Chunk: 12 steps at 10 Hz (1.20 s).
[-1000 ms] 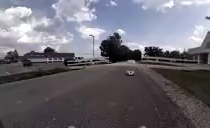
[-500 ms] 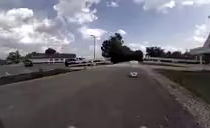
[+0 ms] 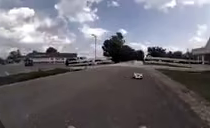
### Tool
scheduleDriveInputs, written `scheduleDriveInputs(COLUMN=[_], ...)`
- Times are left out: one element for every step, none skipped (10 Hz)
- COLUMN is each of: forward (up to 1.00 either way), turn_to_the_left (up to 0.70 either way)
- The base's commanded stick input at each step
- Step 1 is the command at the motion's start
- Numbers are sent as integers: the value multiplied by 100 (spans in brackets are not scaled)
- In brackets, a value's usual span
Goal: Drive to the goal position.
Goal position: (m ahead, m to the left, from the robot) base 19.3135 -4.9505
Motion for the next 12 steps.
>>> scheduleDriveInputs(forward=[70, 70, 70, 70, 70, 70, 70, 70, 70, 70, 70, 70], turn_to_the_left=[0, 0, 0, 0, 0, -2, -25, -35, -35, -35, -35, -35])
